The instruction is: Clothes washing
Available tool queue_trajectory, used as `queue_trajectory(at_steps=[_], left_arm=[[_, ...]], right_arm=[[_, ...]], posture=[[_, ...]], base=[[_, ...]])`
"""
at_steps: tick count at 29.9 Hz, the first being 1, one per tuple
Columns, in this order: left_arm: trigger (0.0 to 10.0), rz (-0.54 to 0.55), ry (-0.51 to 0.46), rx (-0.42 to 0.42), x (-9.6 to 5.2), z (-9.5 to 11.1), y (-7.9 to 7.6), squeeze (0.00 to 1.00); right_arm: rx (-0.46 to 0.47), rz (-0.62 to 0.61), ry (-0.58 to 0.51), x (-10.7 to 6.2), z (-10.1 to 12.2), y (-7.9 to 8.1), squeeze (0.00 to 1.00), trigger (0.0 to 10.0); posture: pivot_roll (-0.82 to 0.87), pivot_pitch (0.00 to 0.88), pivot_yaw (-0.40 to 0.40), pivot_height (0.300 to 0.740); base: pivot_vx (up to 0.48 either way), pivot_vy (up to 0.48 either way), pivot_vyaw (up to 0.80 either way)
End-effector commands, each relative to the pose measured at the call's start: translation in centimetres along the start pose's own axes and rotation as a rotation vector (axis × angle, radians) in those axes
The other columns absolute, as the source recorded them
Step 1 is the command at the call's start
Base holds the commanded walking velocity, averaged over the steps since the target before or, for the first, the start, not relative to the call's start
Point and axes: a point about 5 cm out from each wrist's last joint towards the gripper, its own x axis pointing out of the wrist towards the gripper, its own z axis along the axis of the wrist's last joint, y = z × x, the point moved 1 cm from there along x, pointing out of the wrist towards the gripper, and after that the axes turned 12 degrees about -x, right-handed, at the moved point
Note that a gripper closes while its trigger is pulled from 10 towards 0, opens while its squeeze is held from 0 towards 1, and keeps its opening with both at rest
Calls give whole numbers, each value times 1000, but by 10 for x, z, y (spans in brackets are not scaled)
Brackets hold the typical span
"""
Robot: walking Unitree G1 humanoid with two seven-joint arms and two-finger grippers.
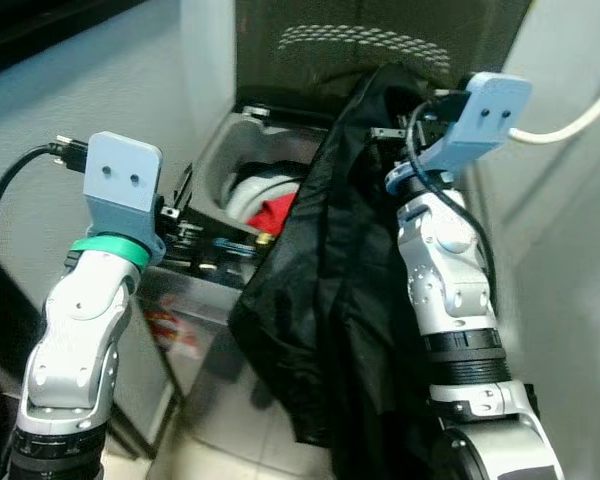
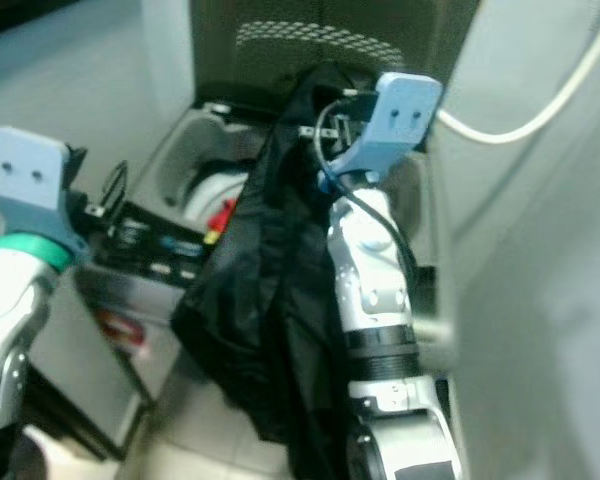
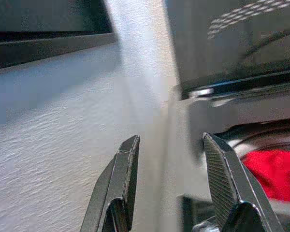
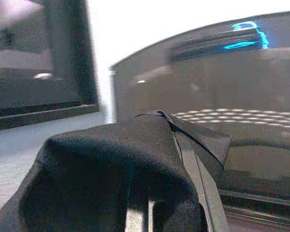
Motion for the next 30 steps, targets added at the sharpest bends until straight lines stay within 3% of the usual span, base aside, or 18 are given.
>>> queue_trajectory(at_steps=[1,10,12,15,16,19,21,24,26,27,30], left_arm=[[10000,-3,9,3,-2,-3,-2,0],[10000,-8,4,9,-1,-3,-2,0],[10000,-54,-11,5,-2,-1,-8,0],[10000,-95,-10,-4,-3,-1,-14,0],[10000,-144,-3,-22,-6,-2,-20,0],[10000,-358,44,-175,-24,0,-40,0],[10000,-398,54,-208,-28,1,-43,0],[10000,-573,99,-318,-46,6,-52,0],[10000,-612,120,-352,-52,5,-54,0],[10000,-576,159,-344,-55,-5,-49,0],[10000,-511,183,-303,-52,-15,-44,0]], right_arm=[[1,-2,-26,1,6,0,0,10000],[-25,32,-23,0,3,3,0,10000],[-42,128,-44,2,5,14,0,10000],[-53,171,-59,5,7,19,0,10000],[-54,198,-74,10,11,24,0,10000],[-29,235,-129,39,29,35,0,10000],[-23,242,-141,44,33,38,0,10000],[56,261,-190,65,54,49,0,10000],[78,265,-212,71,63,53,0,10000],[136,269,-240,76,75,57,0,10000],[158,275,-258,77,79,57,0,10000]], posture=[[189,72,13,740],[190,73,13,740],[189,82,11,740],[189,82,11,740],[182,88,7,740],[183,97,-4,740],[183,97,-4,740],[196,105,-18,740],[205,106,-26,740],[210,107,-32,740],[214,105,-38,740]], base=[[0,0,0],[0,0,0],[0,0,0],[0,0,0],[0,0,0],[0,0,0],[0,0,0],[0,0,0],[0,0,0],[0,0,0],[0,0,0]])
